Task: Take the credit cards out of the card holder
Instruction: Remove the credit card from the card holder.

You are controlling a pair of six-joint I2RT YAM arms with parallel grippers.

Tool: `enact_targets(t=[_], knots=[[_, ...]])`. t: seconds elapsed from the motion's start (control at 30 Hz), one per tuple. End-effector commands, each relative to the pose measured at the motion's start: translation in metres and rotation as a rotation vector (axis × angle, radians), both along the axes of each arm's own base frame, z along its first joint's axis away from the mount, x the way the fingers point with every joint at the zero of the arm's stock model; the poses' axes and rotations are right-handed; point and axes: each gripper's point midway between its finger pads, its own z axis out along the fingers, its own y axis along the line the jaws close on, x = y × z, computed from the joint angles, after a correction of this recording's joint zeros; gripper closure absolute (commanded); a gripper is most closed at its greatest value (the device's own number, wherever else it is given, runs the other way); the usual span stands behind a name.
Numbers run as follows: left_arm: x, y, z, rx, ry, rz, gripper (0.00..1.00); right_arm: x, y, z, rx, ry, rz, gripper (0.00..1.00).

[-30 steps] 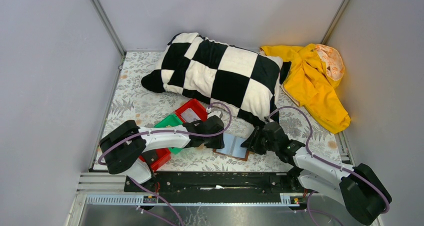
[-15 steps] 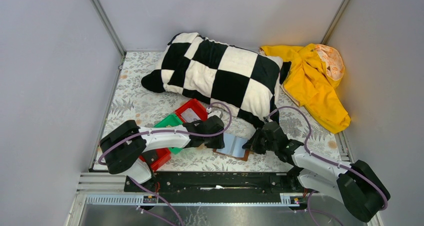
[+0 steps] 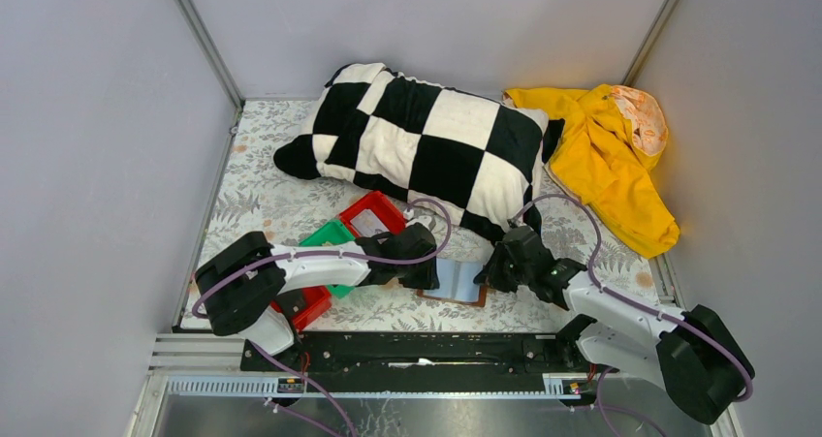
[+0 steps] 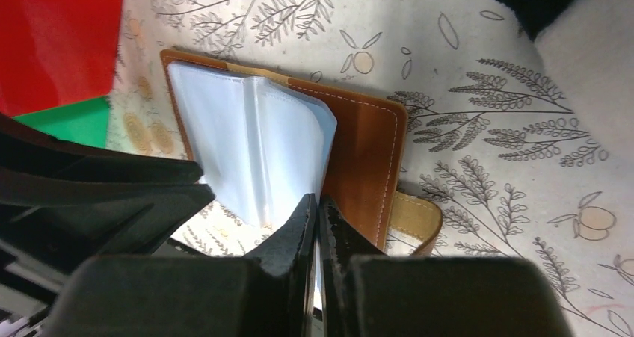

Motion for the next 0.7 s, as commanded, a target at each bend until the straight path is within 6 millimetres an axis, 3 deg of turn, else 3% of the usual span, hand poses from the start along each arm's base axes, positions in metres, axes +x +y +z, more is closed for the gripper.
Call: enact_targets(t=[0.0,0.2,0.33,0.47,0.67], knots=[[0.004,-0.013,0.017,-0.041,-0.012,-0.017,0.66,0.0,-0.014,-0.007,-0.146,0.009,0.017,0.97],[0.011,-0.012,0.039,-0.044,-0.057,-0.009,0.62,0.006,-0.02,0.004,-0.183,-0.031,-0.001,0.65],[0.014,-0.012,0.045,-0.051,-0.07,0.002,0.62,0.016,-0.025,0.025,-0.206,-0.092,-0.03,0.6],[0.017,-0.013,0.037,-0.035,-0.054,0.005,0.62,0.023,-0.021,0.041,-0.181,-0.13,-0.036,0.59],[0.02,-0.02,0.029,-0.04,-0.046,0.004,0.62,0.021,-0.006,0.037,-0.131,-0.115,0.004,0.59]])
